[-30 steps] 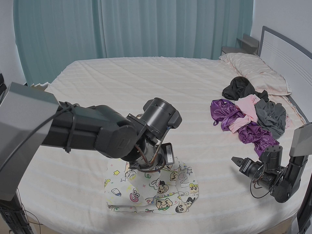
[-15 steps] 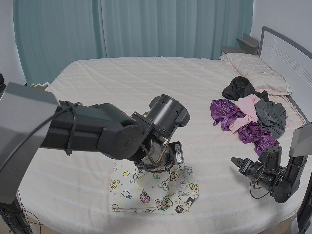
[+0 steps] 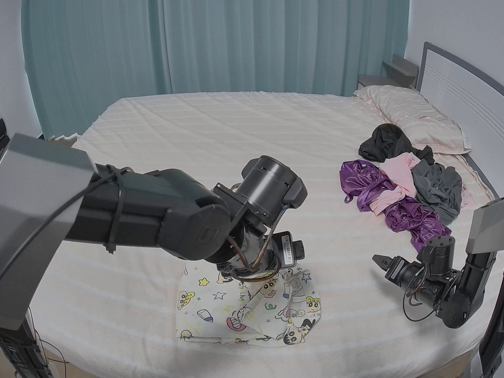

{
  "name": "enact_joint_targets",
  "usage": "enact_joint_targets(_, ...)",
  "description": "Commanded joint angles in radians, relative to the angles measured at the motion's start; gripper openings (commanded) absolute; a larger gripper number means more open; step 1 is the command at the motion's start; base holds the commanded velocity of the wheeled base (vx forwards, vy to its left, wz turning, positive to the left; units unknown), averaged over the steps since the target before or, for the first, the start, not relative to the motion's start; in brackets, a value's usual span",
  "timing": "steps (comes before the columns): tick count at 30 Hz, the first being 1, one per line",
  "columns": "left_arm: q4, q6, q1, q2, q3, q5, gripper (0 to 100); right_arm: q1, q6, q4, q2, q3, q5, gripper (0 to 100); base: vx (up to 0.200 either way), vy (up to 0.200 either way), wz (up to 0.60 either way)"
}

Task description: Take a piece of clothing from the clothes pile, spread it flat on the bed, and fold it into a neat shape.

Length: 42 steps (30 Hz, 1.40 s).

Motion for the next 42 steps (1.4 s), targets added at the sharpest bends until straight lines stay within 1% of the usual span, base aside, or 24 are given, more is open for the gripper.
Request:
enact_joint_targets(1, -0.004, -0.036, 0.003, -0.009, 0.047, 0.001, 100, 0.0, 0.002, -0.001, 0.0, 0.002, 0.0, 100, 0.0, 0.0, 0.0)
enact_joint_targets(2, -0.004, -0.036, 0.003, -0.009, 0.047, 0.001, 100, 0.0, 0.002, -0.001, 0.0, 0.002, 0.0, 100, 0.0, 0.0, 0.0)
enact_joint_targets(3, -0.006, -0.053, 0.02, -0.04, 0.097, -0.002, 100, -0.001, 0.002, -0.001, -0.003, 0.004, 0.0, 100, 0.0, 0.0, 0.0)
enact_joint_targets(6, -0.028, -0.063, 0.072, -0.12, 0.223, -0.008, 100, -0.001, 0.0, -0.001, -0.005, 0.004, 0.0, 100, 0.0, 0.0, 0.0)
enact_joint_targets(7, -0.029, -0.063, 0.073, -0.124, 0.231, -0.006, 100, -0.001, 0.0, -0.001, -0.005, 0.004, 0.0, 100, 0.0, 0.0, 0.0)
enact_joint_targets(8, -0.077, -0.073, 0.092, -0.167, 0.307, -0.006, 100, -0.003, 0.002, -0.001, -0.005, 0.005, 0.0, 100, 0.0, 0.0, 0.0)
enact_joint_targets(11, -0.187, -0.106, 0.138, -0.249, 0.462, -0.018, 100, -0.01, 0.006, -0.001, -0.002, 0.016, 0.001, 100, 0.0, 0.0, 0.0)
enact_joint_targets(14, -0.244, -0.159, 0.156, -0.302, 0.585, -0.02, 100, -0.018, 0.014, -0.001, -0.008, 0.025, 0.003, 100, 0.0, 0.0, 0.0)
enact_joint_targets(16, -0.245, -0.18, 0.171, -0.355, 0.645, -0.02, 100, -0.018, 0.009, -0.002, -0.009, 0.03, 0.001, 100, 0.0, 0.0, 0.0)
enact_joint_targets(19, -0.244, -0.186, 0.194, -0.46, 0.717, -0.022, 100, -0.01, 0.005, -0.021, -0.018, 0.038, -0.002, 100, 0.0, 0.0, 0.0)
enact_joint_targets(23, -0.236, -0.186, 0.201, -0.551, 0.763, -0.026, 100, -0.007, 0.0, -0.061, -0.02, 0.071, -0.002, 100, 0.0, 0.0, 0.0)
enact_joint_targets(30, -0.236, -0.186, 0.208, -0.563, 0.771, -0.02, 100, -0.006, -0.011, -0.079, -0.02, 0.082, -0.002, 100, 0.0, 0.0, 0.0)
enact_joint_targets(31, -0.236, -0.194, 0.208, -0.563, 0.774, -0.023, 100, 0.008, -0.014, -0.081, -0.014, 0.085, -0.009, 100, -0.2, 0.0, 0.0)
enact_joint_targets(35, -0.239, -0.237, 0.208, -0.559, 0.775, -0.028, 100, 0.019, -0.011, -0.081, -0.009, 0.088, -0.014, 100, -0.2, 0.0, 0.0)
enact_joint_targets(39, -0.239, -0.238, 0.208, -0.559, 0.78, -0.031, 100, 0.022, -0.011, -0.081, 0.003, 0.087, -0.016, 100, -0.2, 0.0, 0.0)
enact_joint_targets(42, -0.241, -0.238, 0.207, -0.556, 0.78, -0.031, 100, 0.022, -0.011, -0.082, 0.011, 0.087, -0.016, 100, 0.0, 0.0, 0.0)
